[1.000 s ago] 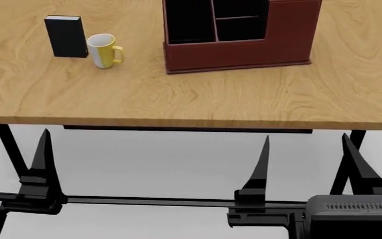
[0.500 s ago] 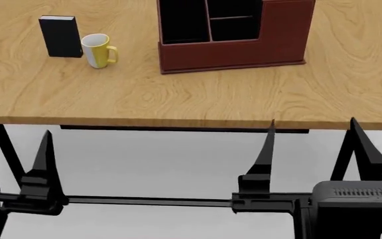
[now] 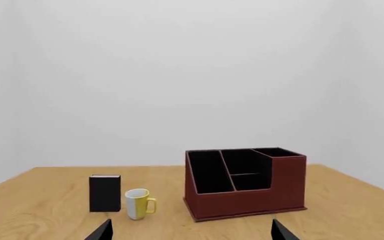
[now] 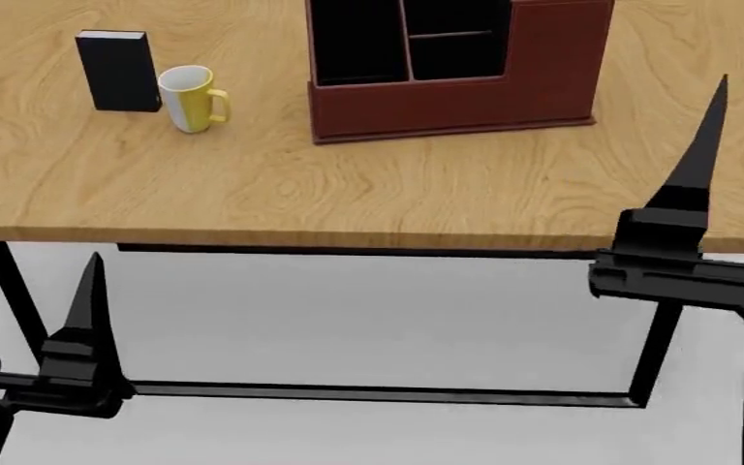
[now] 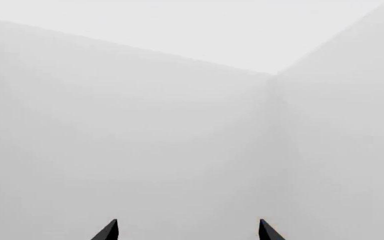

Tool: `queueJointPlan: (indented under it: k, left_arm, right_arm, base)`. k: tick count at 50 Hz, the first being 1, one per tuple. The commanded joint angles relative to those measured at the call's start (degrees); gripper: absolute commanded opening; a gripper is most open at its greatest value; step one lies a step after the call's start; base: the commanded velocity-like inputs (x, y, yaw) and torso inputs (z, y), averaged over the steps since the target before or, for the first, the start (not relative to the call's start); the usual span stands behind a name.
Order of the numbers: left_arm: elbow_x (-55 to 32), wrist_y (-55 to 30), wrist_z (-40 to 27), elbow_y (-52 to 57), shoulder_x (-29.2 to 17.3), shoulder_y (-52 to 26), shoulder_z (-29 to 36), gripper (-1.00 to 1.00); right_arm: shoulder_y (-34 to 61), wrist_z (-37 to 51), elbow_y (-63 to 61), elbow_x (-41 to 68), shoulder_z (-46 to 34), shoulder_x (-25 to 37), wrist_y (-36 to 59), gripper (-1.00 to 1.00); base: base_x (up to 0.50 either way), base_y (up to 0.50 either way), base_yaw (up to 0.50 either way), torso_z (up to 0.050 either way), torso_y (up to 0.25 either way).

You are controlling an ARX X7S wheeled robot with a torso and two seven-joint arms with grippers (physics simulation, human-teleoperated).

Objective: Pick up the book and place it in the back compartment of the caddy.

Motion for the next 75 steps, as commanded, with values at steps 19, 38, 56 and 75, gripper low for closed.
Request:
queueJointPlan:
  k: [19,38,56,75]
  left_arm:
    - [-1.2,-1.8,-1.2,0.9,-0.9,-2.4,0.0,1.0]
    - [-2.2,-1.9,-1.7,1.6,-1.4,-2.4,-0.3,1.0]
    - [-2.9,-1.7,-2.1,1.7,-1.8,-2.2,-0.6,1.0]
    - [-3.3,-1.8,-2.5,1.9,-2.3,-2.5,-0.3,1.0]
  right_arm:
    - [0.4,21.7,-12.3,35.8,25.8,23.1,7.5,1.0]
    - [-17.8,34.7,-12.3,47.4,37.6,37.0,-8.6,1.0]
    - [-22.0,35.8,-11.6,44.0,34.5,38.2,-13.2,1.0]
    - [-22.9,37.3,-11.4,44.6,34.0,39.8,-14.9,1.0]
  base:
    - [0.0,0.0,0.0,0.0,0.0]
    - [0.0,0.0,0.0,0.0,0.0]
    - [0.3,0.0,0.0,0.0,0.0]
    - [0.47,0.0,0.0,0.0,0.001]
